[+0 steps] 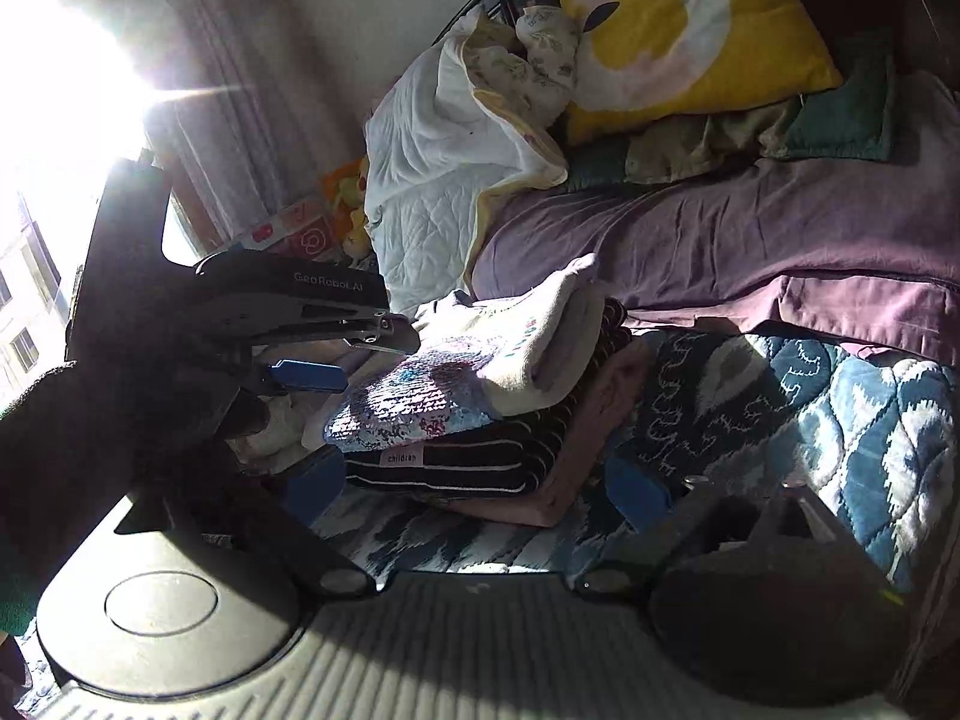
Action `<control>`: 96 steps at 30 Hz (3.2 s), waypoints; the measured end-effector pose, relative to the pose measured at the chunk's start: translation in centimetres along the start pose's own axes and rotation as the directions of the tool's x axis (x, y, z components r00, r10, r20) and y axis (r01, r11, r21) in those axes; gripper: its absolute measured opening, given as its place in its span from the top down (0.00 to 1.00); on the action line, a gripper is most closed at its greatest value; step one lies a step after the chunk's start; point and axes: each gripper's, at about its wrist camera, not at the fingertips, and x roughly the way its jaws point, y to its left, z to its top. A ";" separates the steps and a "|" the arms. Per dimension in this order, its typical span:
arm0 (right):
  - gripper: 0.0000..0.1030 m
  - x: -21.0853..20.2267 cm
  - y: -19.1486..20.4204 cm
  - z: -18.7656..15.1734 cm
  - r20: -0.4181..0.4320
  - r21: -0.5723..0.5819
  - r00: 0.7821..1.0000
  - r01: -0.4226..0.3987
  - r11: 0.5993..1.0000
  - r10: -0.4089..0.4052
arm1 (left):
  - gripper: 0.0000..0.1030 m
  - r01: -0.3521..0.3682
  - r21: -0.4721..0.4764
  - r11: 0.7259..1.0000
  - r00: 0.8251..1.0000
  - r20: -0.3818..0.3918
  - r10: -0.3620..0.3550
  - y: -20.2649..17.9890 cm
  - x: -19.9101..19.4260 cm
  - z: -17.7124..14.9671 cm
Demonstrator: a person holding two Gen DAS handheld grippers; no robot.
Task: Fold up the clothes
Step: 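Grasp the lavender-and-cream sweatshirt with the left tool while the right tool approaches, then lift the sweatshirt with the left tool and carry it onto open quilt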
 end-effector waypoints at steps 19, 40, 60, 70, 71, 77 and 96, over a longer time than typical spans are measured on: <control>0.09 0.5 -0.6 -0.4 -0.019 0.069 1.000 0.002 0.998 0.000 | 0.99 0.007 0.035 0.999 1.000 0.012 -0.007 -0.6 -1.3 0.5; 0.06 -1.1 0.3 -1.4 -0.002 0.118 0.999 -0.054 0.992 0.054 | 0.23 -0.042 0.009 0.999 0.993 0.110 0.040 1.3 -9.4 -1.4; 0.05 0.5 0.6 -1.1 -0.014 0.091 0.998 -0.059 0.994 0.060 | 0.95 0.015 -0.042 0.999 0.997 0.070 -0.012 0.5 -3.7 -0.6; 0.05 -1.9 -0.4 -0.9 0.084 0.182 0.984 -0.170 0.969 0.157 | 0.96 0.025 -0.131 0.991 0.953 0.302 0.016 2.9 -18.8 -0.6; 0.05 -2.1 -0.2 -1.0 0.084 0.180 0.981 -0.185 0.966 0.172 | 0.96 0.017 -0.135 0.991 0.948 0.318 0.027 3.2 -20.3 -0.6; 0.05 -1.8 3.4 -2.4 -0.006 0.080 0.966 -0.258 0.963 0.259 | 0.96 -0.073 -0.184 0.980 0.923 0.360 0.136 6.6 -27.5 -2.3; 0.05 -1.3 16.4 -8.8 -0.233 -0.193 0.879 -0.460 0.866 0.415 | 0.97 -0.313 -0.582 0.750 0.697 0.395 0.598 25.7 -41.8 -9.0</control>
